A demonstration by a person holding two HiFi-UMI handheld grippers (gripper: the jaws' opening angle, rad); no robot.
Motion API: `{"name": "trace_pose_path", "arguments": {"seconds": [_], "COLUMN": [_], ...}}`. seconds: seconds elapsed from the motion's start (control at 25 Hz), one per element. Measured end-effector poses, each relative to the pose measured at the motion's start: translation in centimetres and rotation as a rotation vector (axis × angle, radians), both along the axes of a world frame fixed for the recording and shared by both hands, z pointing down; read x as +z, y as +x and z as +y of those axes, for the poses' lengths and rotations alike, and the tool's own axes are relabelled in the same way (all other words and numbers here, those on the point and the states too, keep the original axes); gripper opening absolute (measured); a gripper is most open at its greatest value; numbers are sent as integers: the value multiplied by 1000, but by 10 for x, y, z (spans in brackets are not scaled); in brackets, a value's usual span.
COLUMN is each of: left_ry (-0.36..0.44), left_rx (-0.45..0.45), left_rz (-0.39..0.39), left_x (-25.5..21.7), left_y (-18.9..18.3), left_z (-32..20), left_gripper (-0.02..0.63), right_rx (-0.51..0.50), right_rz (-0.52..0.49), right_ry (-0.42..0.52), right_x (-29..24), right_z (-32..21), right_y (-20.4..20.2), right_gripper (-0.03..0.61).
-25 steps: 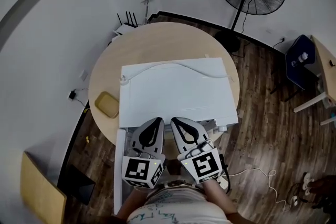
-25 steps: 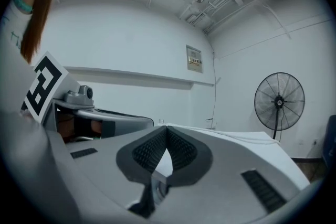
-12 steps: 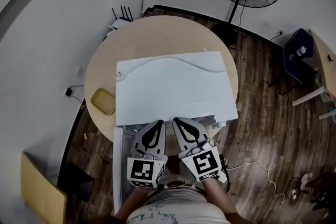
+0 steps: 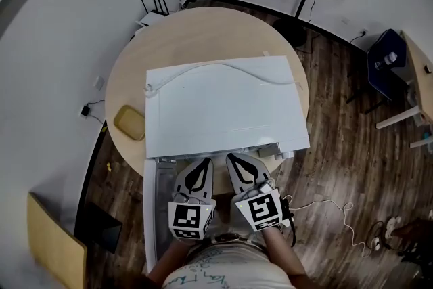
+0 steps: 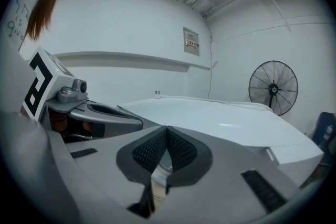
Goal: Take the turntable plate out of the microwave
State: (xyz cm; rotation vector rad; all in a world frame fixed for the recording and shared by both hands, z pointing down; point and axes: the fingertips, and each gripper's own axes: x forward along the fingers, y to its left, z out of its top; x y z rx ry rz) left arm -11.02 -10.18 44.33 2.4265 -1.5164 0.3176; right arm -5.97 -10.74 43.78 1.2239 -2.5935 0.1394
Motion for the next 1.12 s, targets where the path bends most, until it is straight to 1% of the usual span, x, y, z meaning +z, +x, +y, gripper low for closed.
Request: {"name": "trace_pose_path", "arguments": {"seconds": [0.12,0.32,0.44,0.64,0.8,0.92,1.12], "left_ry": [-37,-68,-91,-178,-214,-239,-297], "left_rx": [-1,-3,-14,-42,-68,-94,-145], "left_rz": [-9,-69,-79,-38,-43,-37,37], "left_x": [15,41,58,88,108,121,143], "left_y": [-2,-7,-9,-14,-19,-24,-33], "left_z": [3,3,5,9,11,12,10], "left_gripper": [17,17,17,17,17,17,17], "right_rx": [6,22,36,68,111,125,178], "right_rz": [17,18,22,-7,-70,-93,-199], "right_ry": [-30,-73,-110,-162,-224,-271,-383], "right_x": [18,47,68,94,110,127,155], "right_z": [3,6,7,6,2,1,-4], "right_y": [4,8,13,20,25,29,37], "right_gripper": [-9,-9,-9,-9,-9,-9,-9]}}
